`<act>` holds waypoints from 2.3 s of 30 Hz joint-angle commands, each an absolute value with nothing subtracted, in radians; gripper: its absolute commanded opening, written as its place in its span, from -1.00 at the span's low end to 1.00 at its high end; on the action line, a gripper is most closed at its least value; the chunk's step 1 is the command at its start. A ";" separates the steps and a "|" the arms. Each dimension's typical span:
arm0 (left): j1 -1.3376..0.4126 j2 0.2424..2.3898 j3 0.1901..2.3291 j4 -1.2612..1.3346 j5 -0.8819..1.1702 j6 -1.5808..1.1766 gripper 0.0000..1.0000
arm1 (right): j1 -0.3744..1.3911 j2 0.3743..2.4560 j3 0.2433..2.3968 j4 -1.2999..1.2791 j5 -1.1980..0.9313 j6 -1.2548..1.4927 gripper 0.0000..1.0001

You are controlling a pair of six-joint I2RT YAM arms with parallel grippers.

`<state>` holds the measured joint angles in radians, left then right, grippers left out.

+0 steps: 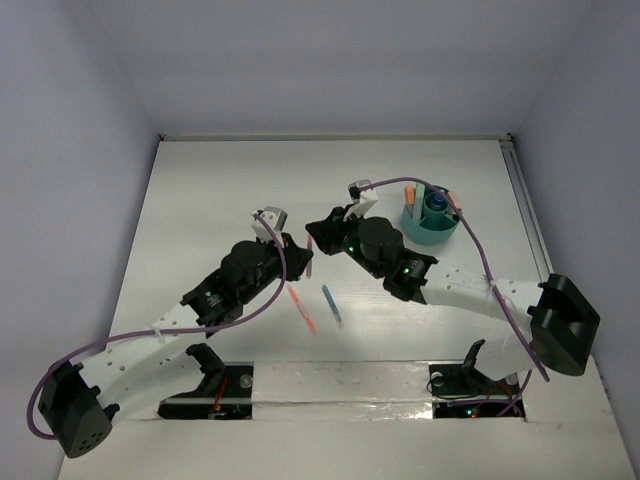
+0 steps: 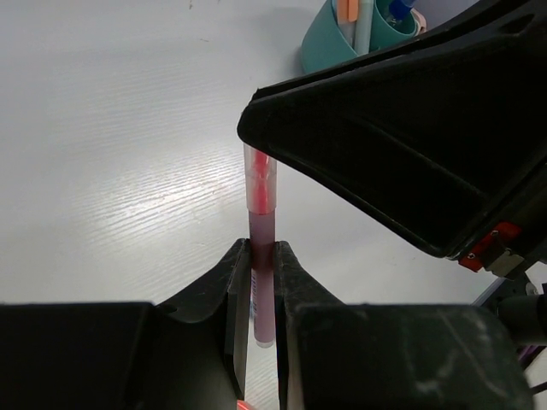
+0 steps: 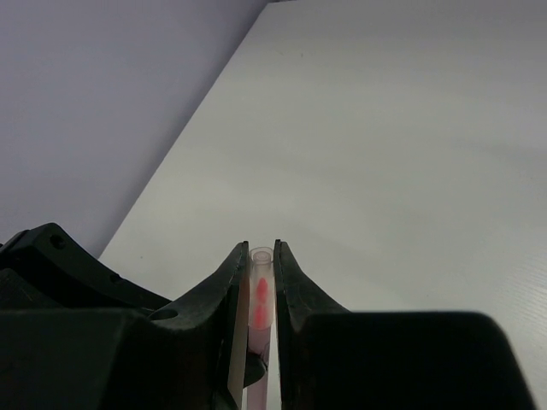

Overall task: Sort the stationery into containers
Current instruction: Close the pen cap on the pen, then place the pen in the storage box.

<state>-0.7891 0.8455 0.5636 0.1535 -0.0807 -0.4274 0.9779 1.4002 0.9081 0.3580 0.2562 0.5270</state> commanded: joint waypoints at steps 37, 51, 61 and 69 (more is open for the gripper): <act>-0.761 0.769 0.560 0.474 -0.005 -0.457 0.07 | 0.887 1.295 0.885 0.163 0.328 0.483 -1.00; -0.761 0.698 0.511 0.416 0.055 -0.486 0.03 | 0.569 1.111 0.664 0.218 0.805 0.351 -0.99; -0.761 0.672 0.442 0.503 0.123 -0.502 -0.15 | 0.456 1.097 0.491 0.753 0.928 0.060 -0.99; -0.761 0.683 0.414 0.549 0.143 -0.511 -0.18 | 0.399 1.239 0.549 0.888 0.930 -0.025 -0.99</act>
